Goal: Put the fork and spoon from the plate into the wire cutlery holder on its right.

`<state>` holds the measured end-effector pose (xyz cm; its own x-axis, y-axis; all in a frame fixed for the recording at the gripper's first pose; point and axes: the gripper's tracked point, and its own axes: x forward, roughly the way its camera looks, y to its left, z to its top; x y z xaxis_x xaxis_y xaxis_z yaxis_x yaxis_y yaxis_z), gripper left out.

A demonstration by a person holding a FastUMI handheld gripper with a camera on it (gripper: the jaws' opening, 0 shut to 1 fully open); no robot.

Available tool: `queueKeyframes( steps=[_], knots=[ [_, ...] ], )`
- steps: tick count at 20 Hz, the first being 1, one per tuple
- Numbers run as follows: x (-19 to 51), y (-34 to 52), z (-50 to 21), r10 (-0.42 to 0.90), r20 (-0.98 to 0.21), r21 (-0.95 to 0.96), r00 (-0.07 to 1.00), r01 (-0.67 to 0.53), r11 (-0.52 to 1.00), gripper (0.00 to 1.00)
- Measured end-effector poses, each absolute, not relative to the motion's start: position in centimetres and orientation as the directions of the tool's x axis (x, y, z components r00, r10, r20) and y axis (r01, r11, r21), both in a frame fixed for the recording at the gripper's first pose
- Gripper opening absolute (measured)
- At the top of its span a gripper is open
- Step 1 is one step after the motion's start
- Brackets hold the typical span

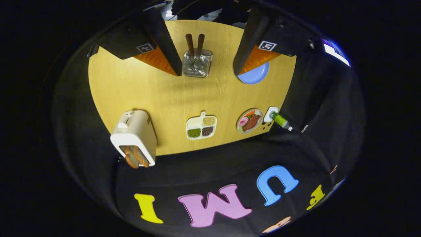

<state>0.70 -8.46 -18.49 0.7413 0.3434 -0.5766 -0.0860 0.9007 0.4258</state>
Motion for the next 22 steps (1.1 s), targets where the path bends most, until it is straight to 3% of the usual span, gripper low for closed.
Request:
queueKeyframes(
  steps=[6, 16, 22],
  knots=[
    [0.0, -10.8, -11.9, 0.284, -0.350, 0.297, 0.893, -0.182, 0.937, 0.99],
    [-1.1, -12.0, -8.1, 0.244, -0.144, 0.223, 0.959, -0.209, 0.952, 0.99],
    [-2.1, -12.3, -7.3, 0.247, -0.110, 0.223, 0.963, -0.218, 0.950, 0.99]
  ],
)
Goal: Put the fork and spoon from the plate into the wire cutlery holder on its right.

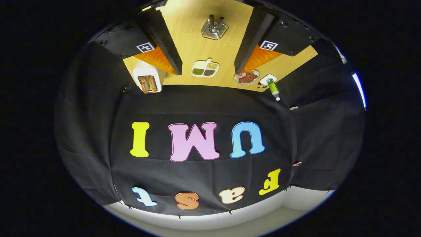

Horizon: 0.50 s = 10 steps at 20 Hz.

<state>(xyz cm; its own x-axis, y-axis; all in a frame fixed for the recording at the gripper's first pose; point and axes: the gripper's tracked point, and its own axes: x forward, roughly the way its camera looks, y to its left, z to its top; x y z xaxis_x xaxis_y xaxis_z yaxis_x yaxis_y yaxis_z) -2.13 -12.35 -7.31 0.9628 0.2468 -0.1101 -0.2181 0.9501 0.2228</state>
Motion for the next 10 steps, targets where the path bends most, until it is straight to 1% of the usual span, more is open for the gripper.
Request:
queueKeyframes(
  steps=[10],
  knots=[
    [-1.61, -13.13, -7.72, 0.253, -0.118, 0.240, 0.960, -0.219, 0.946, 0.99]
  ],
)
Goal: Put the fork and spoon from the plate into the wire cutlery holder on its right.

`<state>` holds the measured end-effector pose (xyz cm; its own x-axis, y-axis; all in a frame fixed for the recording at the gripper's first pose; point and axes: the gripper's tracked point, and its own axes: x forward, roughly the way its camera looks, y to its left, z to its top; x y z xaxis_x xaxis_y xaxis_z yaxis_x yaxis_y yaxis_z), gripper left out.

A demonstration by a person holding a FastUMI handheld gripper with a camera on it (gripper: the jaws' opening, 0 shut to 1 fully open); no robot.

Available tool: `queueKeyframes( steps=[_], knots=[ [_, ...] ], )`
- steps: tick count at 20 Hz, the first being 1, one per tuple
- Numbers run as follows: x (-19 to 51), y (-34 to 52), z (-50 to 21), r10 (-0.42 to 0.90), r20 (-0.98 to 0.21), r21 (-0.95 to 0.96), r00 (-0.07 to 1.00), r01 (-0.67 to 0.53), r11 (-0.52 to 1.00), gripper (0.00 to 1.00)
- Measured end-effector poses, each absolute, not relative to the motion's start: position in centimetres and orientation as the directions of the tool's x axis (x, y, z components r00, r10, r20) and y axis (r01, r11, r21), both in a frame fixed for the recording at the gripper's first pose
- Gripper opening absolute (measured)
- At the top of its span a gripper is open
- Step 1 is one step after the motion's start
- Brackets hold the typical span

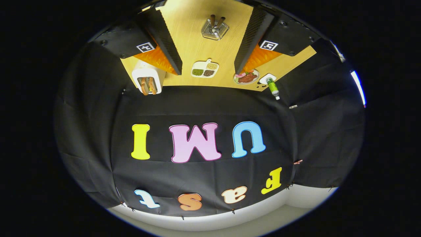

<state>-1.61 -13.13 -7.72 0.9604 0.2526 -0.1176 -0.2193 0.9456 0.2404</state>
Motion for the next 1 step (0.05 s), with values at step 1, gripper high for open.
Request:
queueKeyframes(
  steps=[1],
  knots=[
    [-1.50, -13.20, -7.73, 0.251, -0.118, 0.240, 0.961, -0.218, 0.946, 0.99]
  ],
)
